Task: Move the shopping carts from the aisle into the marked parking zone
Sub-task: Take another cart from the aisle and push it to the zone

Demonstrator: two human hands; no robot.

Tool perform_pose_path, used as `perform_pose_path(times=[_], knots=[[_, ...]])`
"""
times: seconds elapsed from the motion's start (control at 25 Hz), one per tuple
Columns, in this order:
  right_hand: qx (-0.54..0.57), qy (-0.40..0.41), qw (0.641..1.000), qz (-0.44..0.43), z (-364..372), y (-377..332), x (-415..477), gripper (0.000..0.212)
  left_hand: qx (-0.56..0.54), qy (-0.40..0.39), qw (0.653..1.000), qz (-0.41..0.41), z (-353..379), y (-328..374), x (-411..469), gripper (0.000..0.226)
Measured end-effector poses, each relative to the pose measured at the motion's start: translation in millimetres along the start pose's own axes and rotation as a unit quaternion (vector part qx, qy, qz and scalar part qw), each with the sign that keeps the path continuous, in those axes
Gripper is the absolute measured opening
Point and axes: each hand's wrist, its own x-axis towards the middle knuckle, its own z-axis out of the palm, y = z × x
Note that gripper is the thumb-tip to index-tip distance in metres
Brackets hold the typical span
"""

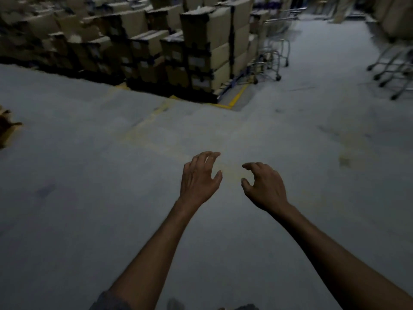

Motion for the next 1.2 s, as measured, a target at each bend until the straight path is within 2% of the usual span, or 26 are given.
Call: perform_pose_path(times=[0.4, 0.64, 0.92, 1.2], knots=[[-0.014, 0.069, 0.992, 0.107, -20.7, 104.1, 107.8, 0.042, -0.045, -0.022, 0.994, 0.098, 80.1, 53.1, 151.0, 0.051], [0.030, 0.095, 0.986, 0.133, -44.4, 197.7, 192.8, 0.042, -0.129, -0.021, 0.988, 0.079, 133.1, 113.6, 263.3, 0.050], [0.027, 0.098, 0.988, 0.119, -83.0, 308.5, 302.3, 0.045, -0.160, -0.002, 0.985, 0.057, 201.9, 190.9, 388.8, 0.054], [0.041, 0.107, 0.986, 0.123, -78.5, 387.2, 414.9, 0.045, -0.143, -0.004, 0.987, 0.070, 268.1, 206.1, 507.3, 0.058]])
